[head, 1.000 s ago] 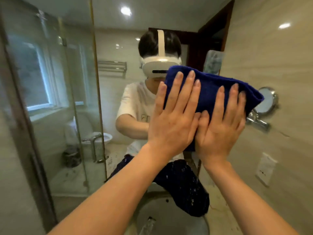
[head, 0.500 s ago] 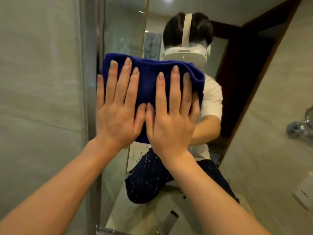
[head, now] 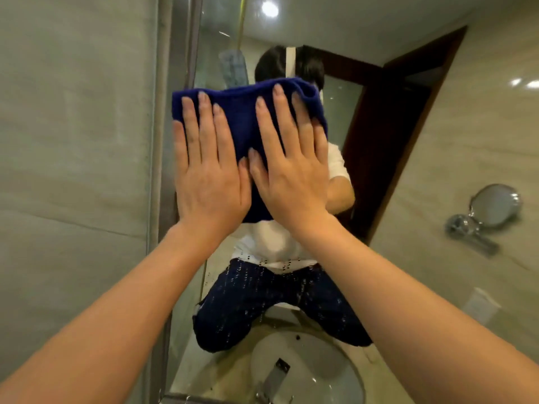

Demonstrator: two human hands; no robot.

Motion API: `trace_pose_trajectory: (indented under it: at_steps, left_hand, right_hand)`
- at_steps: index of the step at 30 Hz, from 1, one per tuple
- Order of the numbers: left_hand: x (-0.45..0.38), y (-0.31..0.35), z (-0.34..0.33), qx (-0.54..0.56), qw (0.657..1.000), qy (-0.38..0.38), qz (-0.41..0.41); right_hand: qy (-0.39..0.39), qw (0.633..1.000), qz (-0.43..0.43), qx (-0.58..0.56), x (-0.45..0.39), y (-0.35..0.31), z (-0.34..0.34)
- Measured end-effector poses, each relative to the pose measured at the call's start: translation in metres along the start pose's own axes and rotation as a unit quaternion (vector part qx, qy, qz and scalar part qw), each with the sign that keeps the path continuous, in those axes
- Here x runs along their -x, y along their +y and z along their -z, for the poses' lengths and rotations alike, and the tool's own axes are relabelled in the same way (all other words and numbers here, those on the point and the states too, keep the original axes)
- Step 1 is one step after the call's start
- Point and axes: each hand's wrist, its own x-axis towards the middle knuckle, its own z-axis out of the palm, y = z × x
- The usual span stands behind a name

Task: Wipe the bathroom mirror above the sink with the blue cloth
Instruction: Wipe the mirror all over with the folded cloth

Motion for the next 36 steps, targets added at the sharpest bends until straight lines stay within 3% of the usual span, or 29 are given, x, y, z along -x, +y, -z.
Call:
trace_pose_trajectory:
  at_steps: [6, 16, 21, 27, 32, 36]
  left_hand:
    - [-0.035, -0.001, -0.009, 0.034, 0.998, 0.05, -0.018]
    - [0.085, -0.02, -0.025, 0.034, 0.999, -0.012, -0.031]
    - [0.063, -0.009, -0.019, 0.042, 0.999, 0.004, -0.009]
    - [0.017, 0.017, -0.022, 0.039, 0.997, 0.059, -0.018]
    - [0.074, 0.027, -0.03, 0.043, 0.998, 0.025, -0.035]
    - [0.112, 0.049, -0.037, 0.035, 0.999, 0.012, -0.01]
  right_hand:
    - [0.044, 0.998, -0.02, 0.038, -0.028, 0.009, 0.003]
    - [-0.026, 0.998, -0.051, -0.005, 0.097, -0.033, -0.015]
    - [-0.016, 1.0, -0.014, -0.017, 0.064, -0.014, -0.005]
    - [0.04, 0.997, -0.063, -0.004, 0.033, 0.01, 0.005]
    - [0.011, 0.997, -0.078, -0.022, 0.095, 0.011, 0.005]
    - [0.0, 0.999, -0.04, -0.005, 0.132, 0.027, 0.01]
